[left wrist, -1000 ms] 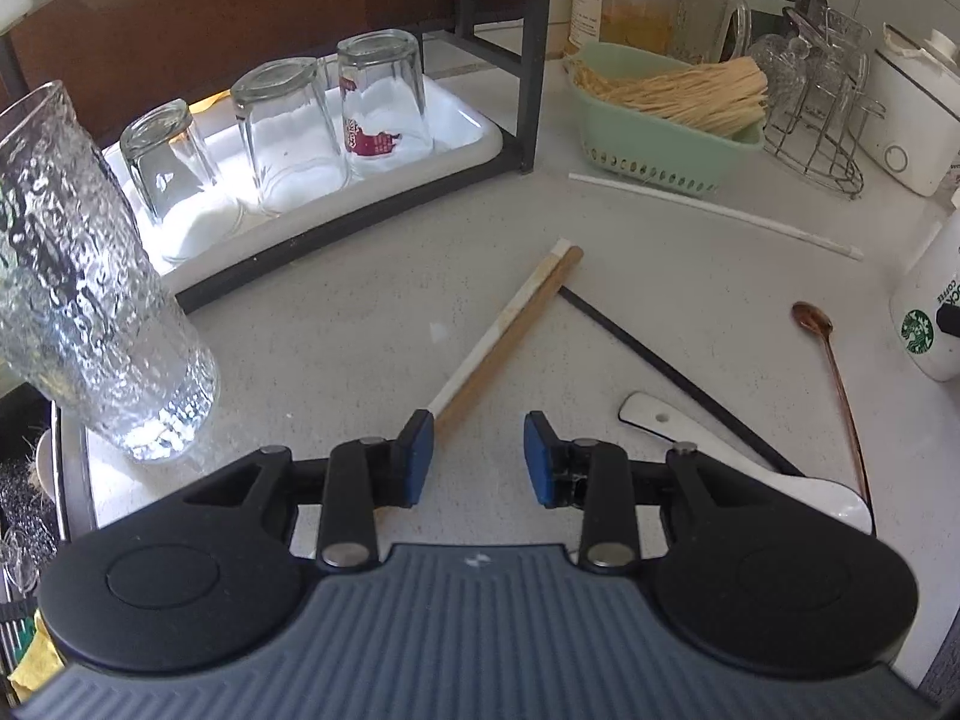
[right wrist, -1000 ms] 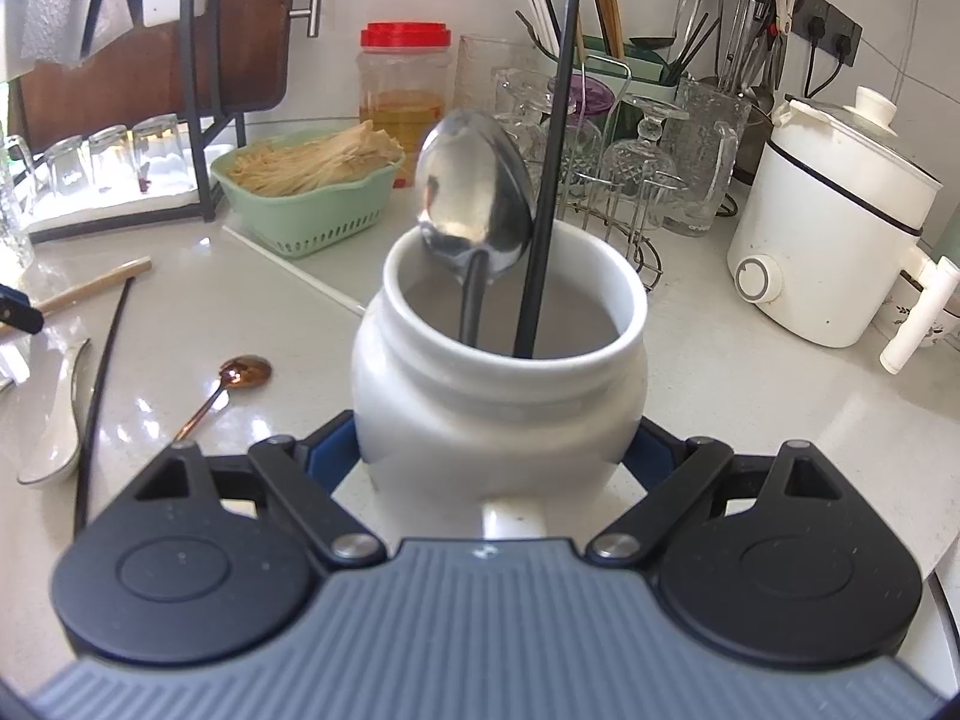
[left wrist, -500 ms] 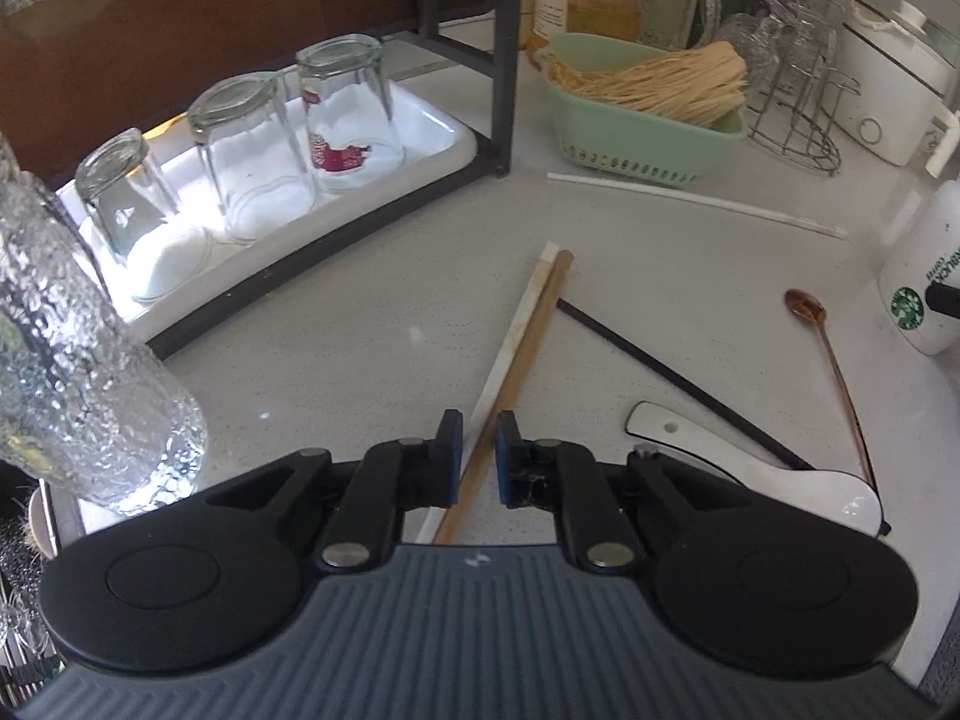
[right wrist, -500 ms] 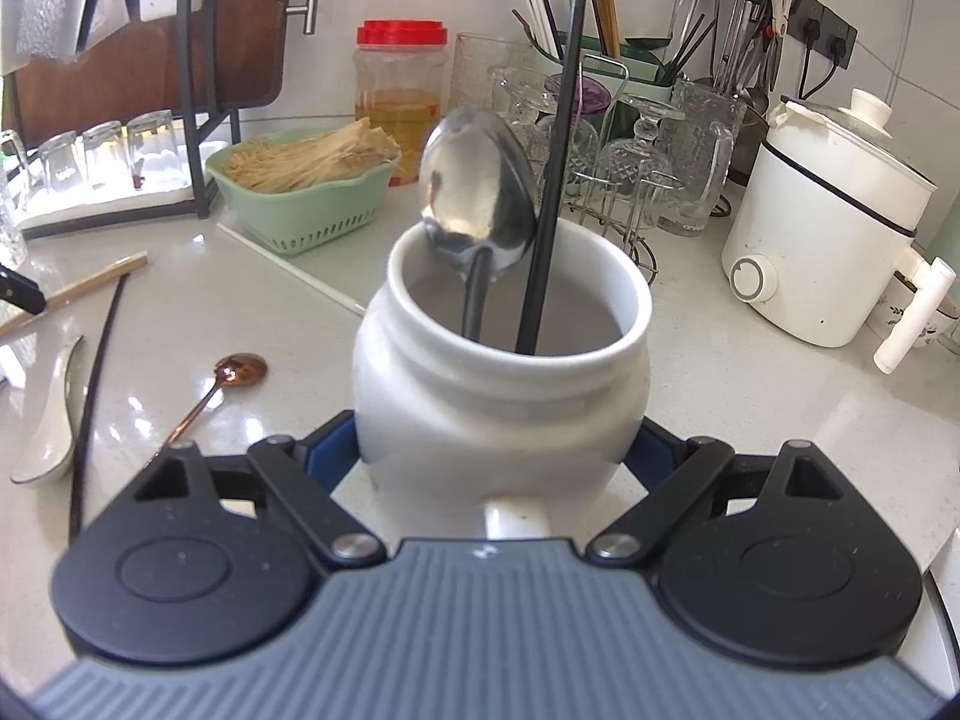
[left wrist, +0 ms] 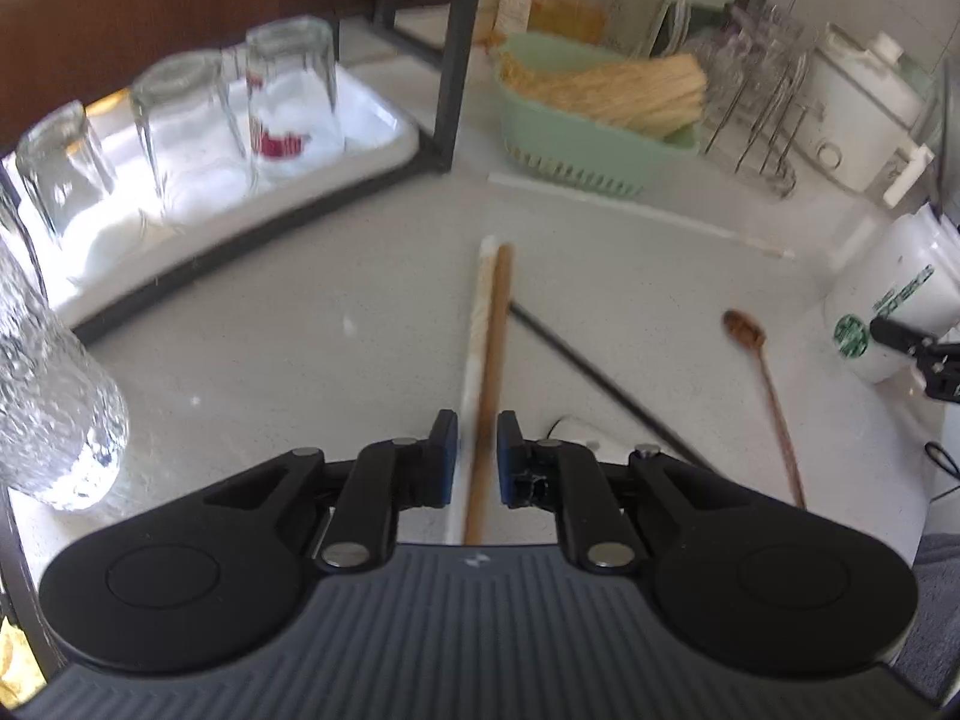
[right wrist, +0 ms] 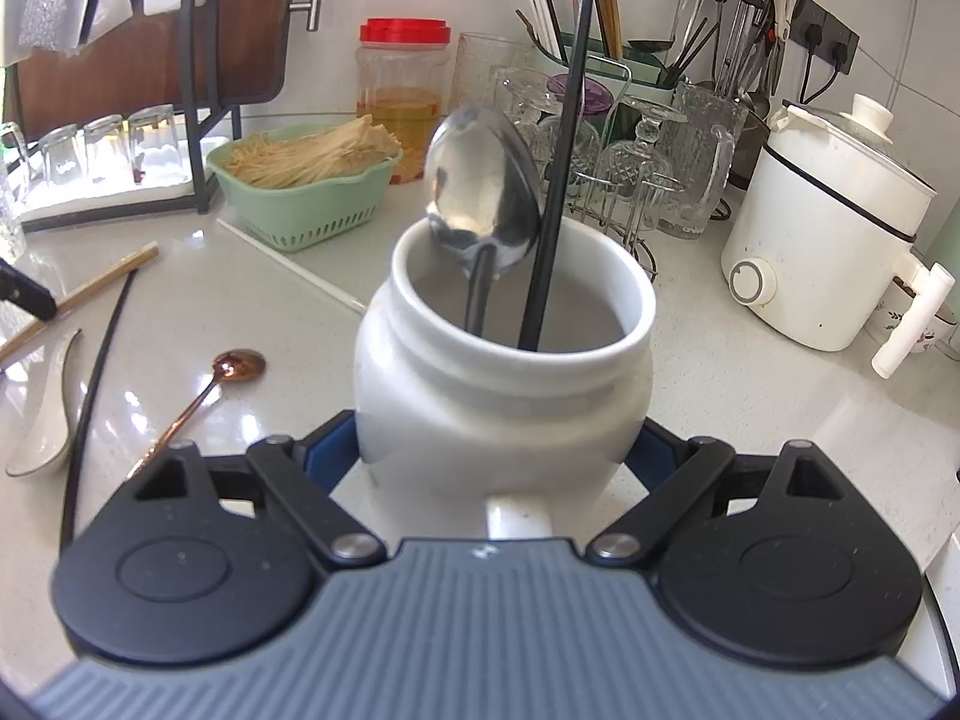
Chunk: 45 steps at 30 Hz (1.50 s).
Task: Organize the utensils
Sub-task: 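Lower the left tool onto a wooden chopstick and close on it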
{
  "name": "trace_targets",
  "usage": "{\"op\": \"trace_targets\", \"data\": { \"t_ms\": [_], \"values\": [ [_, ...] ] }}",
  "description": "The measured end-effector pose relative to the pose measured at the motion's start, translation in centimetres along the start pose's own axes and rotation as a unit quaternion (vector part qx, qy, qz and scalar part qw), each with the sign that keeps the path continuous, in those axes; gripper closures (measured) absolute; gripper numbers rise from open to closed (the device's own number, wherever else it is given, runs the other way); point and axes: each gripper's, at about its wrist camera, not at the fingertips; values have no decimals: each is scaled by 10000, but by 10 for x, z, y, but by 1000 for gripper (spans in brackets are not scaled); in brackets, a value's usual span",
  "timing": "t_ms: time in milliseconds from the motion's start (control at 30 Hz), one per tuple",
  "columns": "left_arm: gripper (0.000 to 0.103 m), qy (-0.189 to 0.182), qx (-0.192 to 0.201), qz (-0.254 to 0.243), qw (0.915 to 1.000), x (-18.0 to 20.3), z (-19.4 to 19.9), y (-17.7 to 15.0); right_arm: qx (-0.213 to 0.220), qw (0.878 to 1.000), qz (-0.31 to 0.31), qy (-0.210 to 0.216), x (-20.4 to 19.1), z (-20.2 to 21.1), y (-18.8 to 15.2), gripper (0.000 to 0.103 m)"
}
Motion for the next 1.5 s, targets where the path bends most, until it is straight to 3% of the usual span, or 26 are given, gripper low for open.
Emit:
{"op": "trace_targets", "data": {
  "t_ms": [133,433,633,733,1200,1500],
  "values": [
    [89,10,277,-176,9995,10,5,3,4,10000,15,-13,0,0,0,9],
    [89,167,122,-367,9991,16,-13,3,-3,10000,42,-18,-1,0,0,9],
    [89,412,129,-490,9979,18,-15,3,-1,10000,48,-22,-1,0,0,9],
    [88,734,184,-558,9956,20,-11,6,0,10000,63,-33,-2,0,-1,9],
    [87,711,33,-389,9967,10,-20,3,-4,9999,119,-56,-3,-1,-1,9],
    [88,850,-14,-115,9963,10,-32,22,-7,9999,115,-58,-3,-1,-2,9]
  ]
}}
Point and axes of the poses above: each gripper's, at about its wrist camera, not at the fingertips, and z roughly against the way its jaws point, x to its right, y to its top, and after that the axes turned 2 degrees about x, right-handed
